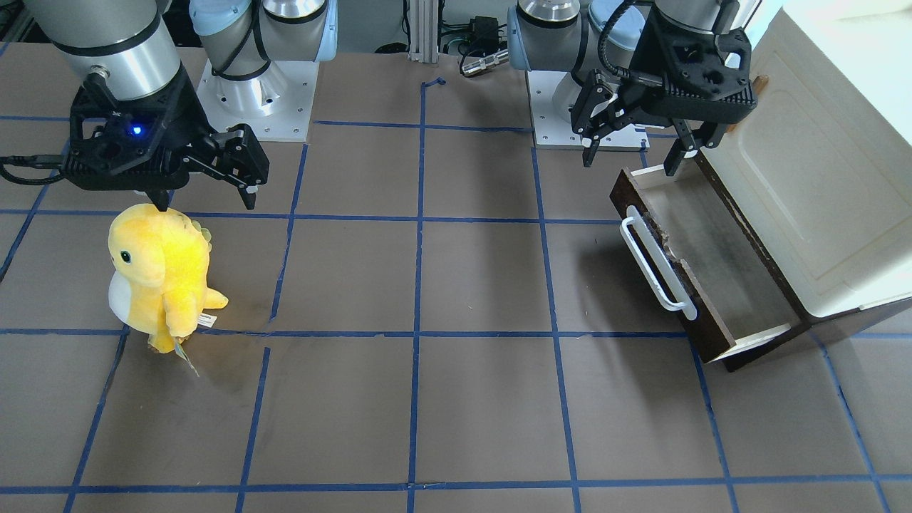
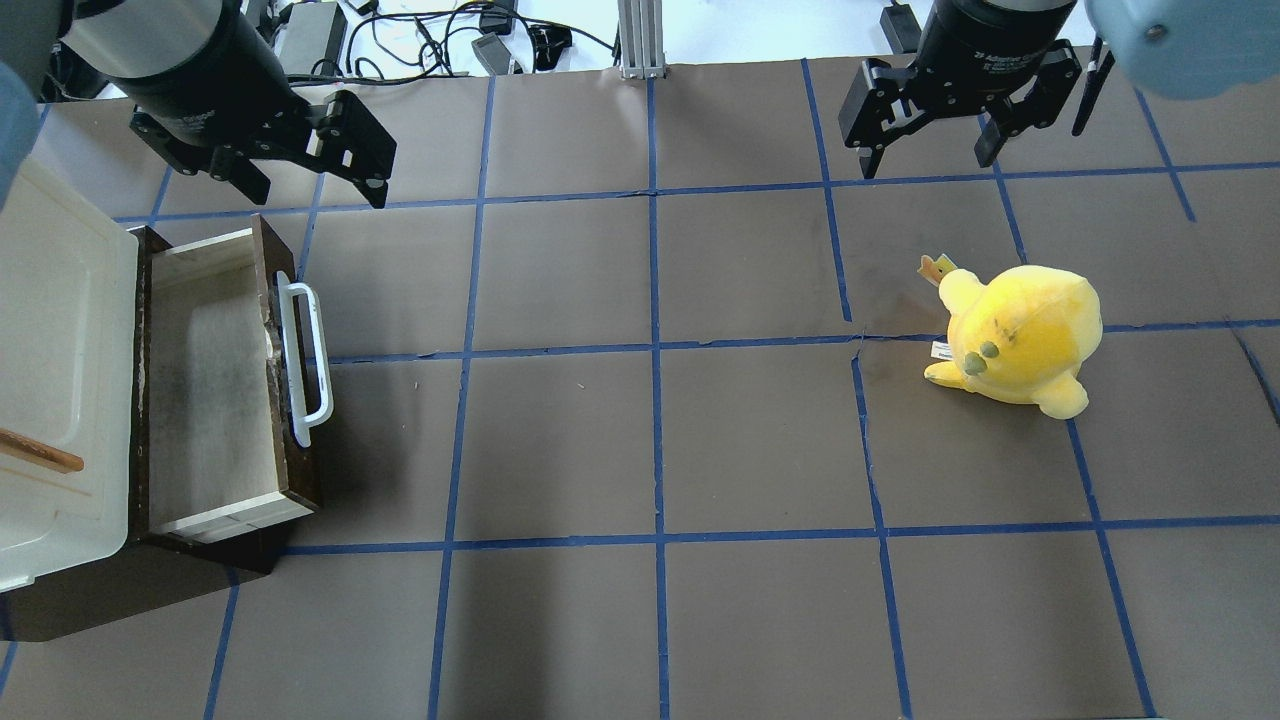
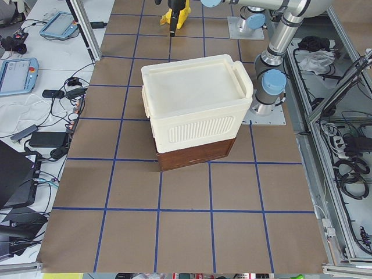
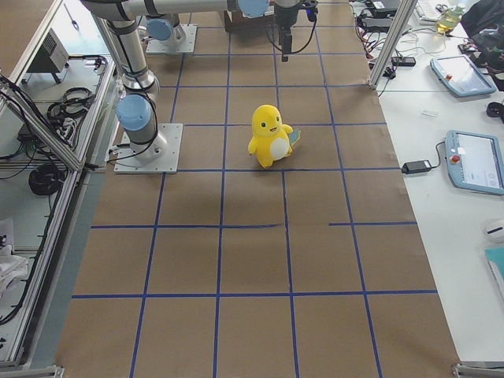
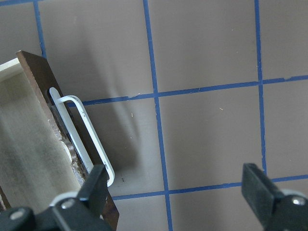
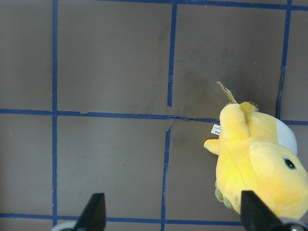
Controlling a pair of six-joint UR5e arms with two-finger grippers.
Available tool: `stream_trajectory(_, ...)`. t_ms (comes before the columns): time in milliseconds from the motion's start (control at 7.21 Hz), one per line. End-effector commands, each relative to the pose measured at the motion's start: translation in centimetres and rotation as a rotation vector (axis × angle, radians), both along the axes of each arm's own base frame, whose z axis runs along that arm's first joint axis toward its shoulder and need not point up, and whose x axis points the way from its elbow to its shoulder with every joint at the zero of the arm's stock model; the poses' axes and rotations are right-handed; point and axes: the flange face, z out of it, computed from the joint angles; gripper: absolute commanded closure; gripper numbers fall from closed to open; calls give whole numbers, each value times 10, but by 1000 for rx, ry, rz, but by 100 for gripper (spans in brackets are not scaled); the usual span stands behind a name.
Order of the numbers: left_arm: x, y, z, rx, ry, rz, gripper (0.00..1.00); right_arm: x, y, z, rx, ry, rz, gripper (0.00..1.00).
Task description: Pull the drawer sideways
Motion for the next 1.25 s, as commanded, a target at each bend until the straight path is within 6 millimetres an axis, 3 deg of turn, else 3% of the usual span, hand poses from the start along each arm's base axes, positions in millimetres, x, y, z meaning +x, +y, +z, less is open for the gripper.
stream_trajectory(0, 0, 2, 1, 1, 3, 8, 0, 0, 0, 0, 0, 0, 0, 0)
stream_trajectory(1109, 1, 3, 1, 2, 3, 29, 0, 0, 0, 0, 0, 0, 0, 0)
